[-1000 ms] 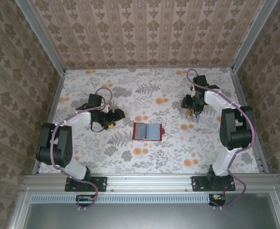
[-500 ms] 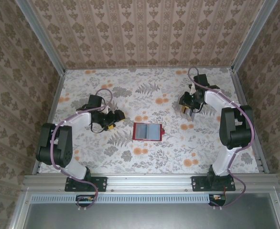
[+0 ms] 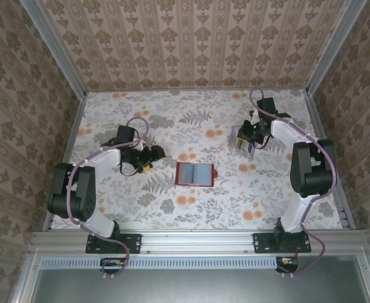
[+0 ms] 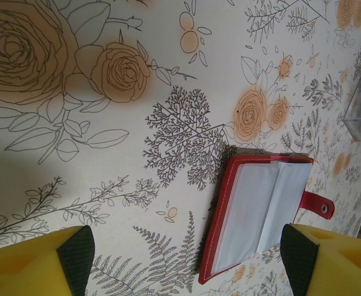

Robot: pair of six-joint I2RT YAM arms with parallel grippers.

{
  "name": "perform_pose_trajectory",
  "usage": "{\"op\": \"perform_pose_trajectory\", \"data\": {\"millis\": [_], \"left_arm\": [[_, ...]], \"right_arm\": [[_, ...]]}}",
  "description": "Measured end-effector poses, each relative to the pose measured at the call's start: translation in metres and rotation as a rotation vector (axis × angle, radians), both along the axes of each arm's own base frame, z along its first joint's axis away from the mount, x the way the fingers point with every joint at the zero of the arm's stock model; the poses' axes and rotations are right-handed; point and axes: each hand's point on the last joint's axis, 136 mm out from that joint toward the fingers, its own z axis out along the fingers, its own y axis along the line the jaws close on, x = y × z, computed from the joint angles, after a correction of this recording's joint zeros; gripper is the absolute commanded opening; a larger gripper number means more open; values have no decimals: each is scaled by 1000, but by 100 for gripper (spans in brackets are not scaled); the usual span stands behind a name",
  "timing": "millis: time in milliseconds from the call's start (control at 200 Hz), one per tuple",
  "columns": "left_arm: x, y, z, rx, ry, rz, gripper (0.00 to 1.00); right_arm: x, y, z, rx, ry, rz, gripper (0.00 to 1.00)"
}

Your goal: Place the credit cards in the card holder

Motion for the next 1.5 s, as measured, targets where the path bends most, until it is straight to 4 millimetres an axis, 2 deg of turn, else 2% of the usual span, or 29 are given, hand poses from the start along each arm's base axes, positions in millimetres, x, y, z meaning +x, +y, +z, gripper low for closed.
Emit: {"op": "perform_pose_trajectory", "data": {"millis": [250,585,770,925,1020,1145,1210,1280,1385,1500], "left_arm": [[0,0,0,0,0,0,82],[0,0,0,-1,0,0,82],[-2,-3,13,-13,-32,-10,82],[-11,-17,22,-25,-57,-63,82],[-23,-27,20,-18,-44,-110,82],[-37,-39,17,-5,-29,-171,81],[-43,-43,12,5,-18,-198,76],[-46,-49,6,12,-3,-225,73],[-48,-55,-4,26,22,-250,68],[-49,-61,-11,40,38,-266,60]], "right_arm": [[-2,-4,3,-6,0,-6,4],[-13,-15,27,-14,-42,-13,0],[-41,-18,43,-24,-65,1,0],[-82,-10,61,30,-122,15,0],[-108,10,62,99,-141,49,0],[-136,60,44,206,-108,156,0],[-148,84,31,255,-72,205,0],[-151,102,21,292,-47,231,0],[-146,124,8,335,-26,256,0],[-143,141,-9,364,1,279,0]]}}
